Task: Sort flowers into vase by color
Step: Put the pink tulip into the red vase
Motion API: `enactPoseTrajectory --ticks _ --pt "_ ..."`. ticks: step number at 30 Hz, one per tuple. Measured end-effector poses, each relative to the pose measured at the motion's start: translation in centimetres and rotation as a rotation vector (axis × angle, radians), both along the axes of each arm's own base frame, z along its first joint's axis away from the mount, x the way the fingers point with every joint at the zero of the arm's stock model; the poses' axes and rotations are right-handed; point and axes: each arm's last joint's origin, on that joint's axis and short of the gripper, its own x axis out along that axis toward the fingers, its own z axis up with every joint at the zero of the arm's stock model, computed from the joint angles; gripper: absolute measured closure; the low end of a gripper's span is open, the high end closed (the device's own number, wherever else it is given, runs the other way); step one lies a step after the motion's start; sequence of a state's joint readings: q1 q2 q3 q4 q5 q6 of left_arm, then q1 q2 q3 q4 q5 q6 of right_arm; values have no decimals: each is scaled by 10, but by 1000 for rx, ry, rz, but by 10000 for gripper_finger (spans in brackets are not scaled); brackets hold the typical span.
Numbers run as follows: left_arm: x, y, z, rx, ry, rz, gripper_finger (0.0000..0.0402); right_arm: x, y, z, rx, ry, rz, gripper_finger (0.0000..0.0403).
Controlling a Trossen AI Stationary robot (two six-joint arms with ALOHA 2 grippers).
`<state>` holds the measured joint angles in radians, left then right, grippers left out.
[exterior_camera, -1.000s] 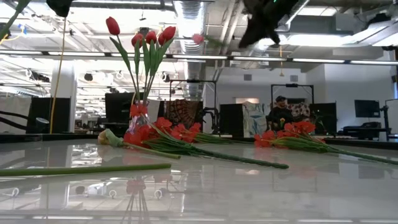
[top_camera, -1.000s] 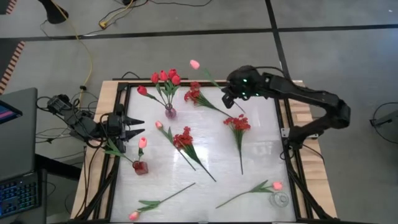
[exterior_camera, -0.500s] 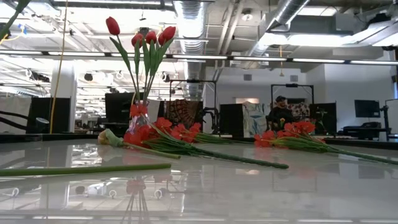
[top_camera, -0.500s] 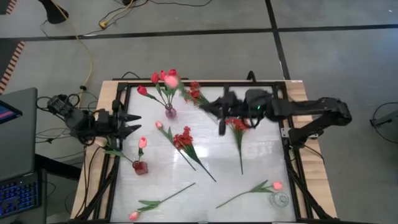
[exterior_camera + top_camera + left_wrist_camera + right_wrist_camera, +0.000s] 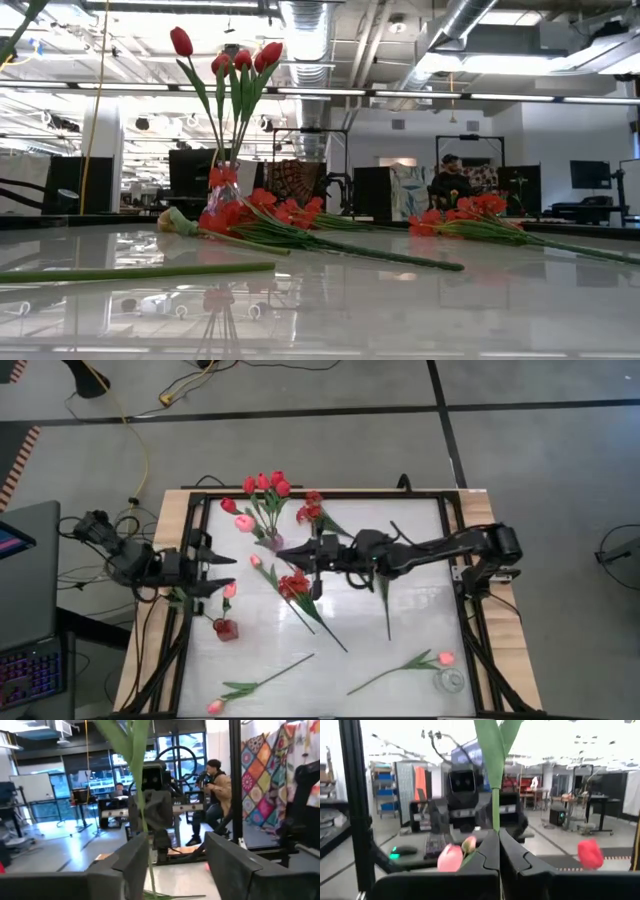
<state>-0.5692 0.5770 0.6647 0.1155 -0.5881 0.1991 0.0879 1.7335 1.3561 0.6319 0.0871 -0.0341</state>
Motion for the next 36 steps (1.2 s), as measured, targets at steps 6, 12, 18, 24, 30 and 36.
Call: enactPoseTrajectory --ticks 6,12,18,24,30,36 --pt "17 0 -2 31 6 104 155 15 3 -9 -1 16 21 383" --pt "35 7 -3 30 -10 159 144 15 3 -9 -6 15 22 383" --pt "42 19 -1 -38 -62 33 143 15 2 -9 -8 18 22 382" --pt "45 30 3 -84 -103 2 143 15 3 -9 -13 17 36 382" --pt "56 31 1 -106 -109 -59 143 15 0 -9 -13 15 30 382" --pt "71 29 -2 -94 -103 -111 143 15 -4 -9 -4 20 23 382"
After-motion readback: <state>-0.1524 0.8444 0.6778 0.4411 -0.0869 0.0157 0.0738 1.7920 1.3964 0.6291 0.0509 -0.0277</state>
